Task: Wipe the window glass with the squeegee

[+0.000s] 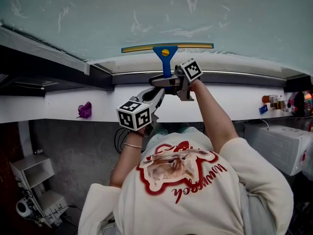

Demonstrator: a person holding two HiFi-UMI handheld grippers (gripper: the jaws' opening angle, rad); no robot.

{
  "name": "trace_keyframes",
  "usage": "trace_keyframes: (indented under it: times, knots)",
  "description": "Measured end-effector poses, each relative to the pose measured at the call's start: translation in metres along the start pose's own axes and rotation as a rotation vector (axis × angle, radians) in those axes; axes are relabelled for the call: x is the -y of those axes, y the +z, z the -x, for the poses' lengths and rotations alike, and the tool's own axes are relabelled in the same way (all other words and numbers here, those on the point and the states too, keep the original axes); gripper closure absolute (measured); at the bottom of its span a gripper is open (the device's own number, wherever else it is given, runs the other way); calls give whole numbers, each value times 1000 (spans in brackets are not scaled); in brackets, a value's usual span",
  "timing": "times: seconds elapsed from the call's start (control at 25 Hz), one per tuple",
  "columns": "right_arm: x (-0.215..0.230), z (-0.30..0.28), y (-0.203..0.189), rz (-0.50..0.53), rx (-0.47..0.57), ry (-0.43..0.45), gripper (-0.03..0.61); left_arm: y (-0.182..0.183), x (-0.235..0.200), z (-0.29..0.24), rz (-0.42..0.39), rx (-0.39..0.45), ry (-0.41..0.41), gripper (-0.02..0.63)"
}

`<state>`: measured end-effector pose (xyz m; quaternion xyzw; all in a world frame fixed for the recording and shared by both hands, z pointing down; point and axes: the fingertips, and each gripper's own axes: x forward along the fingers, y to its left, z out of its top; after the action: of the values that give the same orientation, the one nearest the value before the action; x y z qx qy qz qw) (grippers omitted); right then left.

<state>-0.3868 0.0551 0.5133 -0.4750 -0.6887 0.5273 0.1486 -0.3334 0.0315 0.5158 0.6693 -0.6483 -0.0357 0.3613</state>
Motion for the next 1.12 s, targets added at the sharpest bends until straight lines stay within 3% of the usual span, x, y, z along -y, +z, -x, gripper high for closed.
trace_keyframes:
  times: [1.12]
  knots:
    - [28,8,-16,-77,12,39,416,-25,-15,-12,41,-73,2,607]
